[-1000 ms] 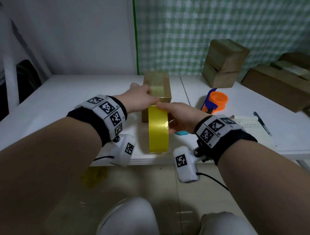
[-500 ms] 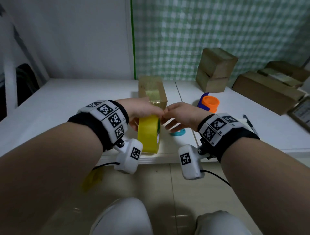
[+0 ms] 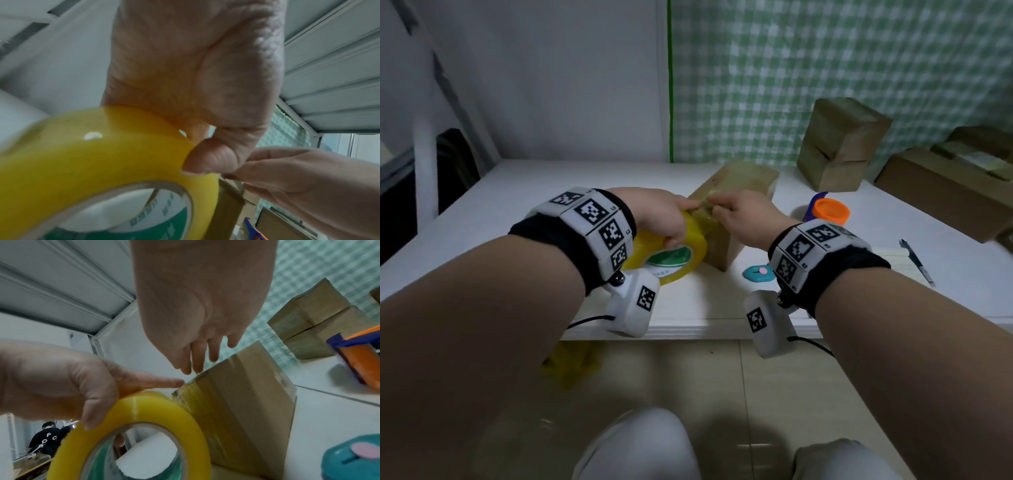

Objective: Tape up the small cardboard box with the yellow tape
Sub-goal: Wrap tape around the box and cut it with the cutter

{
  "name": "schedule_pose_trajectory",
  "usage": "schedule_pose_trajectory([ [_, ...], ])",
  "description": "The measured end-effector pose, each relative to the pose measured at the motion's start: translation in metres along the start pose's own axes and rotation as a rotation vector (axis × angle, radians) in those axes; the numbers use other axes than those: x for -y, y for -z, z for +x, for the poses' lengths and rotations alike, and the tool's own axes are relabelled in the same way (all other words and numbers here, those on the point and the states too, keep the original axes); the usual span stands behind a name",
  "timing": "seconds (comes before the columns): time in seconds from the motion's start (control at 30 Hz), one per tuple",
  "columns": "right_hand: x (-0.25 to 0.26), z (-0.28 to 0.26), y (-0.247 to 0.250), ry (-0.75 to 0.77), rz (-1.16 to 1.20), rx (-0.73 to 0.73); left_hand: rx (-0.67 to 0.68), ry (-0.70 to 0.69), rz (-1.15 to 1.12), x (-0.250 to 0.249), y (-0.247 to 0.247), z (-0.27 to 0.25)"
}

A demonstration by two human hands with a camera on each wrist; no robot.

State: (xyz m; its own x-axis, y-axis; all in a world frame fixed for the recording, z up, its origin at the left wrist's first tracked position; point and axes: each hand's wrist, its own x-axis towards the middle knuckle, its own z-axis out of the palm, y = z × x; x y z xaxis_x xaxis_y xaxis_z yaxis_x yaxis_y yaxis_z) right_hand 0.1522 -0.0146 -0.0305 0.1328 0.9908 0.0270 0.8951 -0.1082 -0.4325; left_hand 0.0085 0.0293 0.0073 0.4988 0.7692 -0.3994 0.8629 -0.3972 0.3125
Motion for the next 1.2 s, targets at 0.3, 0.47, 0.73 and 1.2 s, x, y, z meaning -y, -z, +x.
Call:
schedule_pose_trajectory([
  [0.3, -0.011, 0.029, -0.023, -0.091, -0.217, 0.042, -0.123, -0.073, 0.008, 0.009, -0.007, 0.015],
  [0.47, -0.01, 0.032, -0.034, -0.143, -0.185, -0.036, -0.167, -0.129, 0.115, 0.016, -0.018, 0.019],
  [0.73, -0.009, 0.032, -0.034, -0.191, -0.194, -0.004, -0.125, -0.12, 0.329, 0.01, -0.019, 0.018],
  [1.2, -0.02, 0.034, -0.032, -0.108, -0.086, -0.015, -0.109, -0.066, 0.402, -0.001, -0.022, 0.011],
])
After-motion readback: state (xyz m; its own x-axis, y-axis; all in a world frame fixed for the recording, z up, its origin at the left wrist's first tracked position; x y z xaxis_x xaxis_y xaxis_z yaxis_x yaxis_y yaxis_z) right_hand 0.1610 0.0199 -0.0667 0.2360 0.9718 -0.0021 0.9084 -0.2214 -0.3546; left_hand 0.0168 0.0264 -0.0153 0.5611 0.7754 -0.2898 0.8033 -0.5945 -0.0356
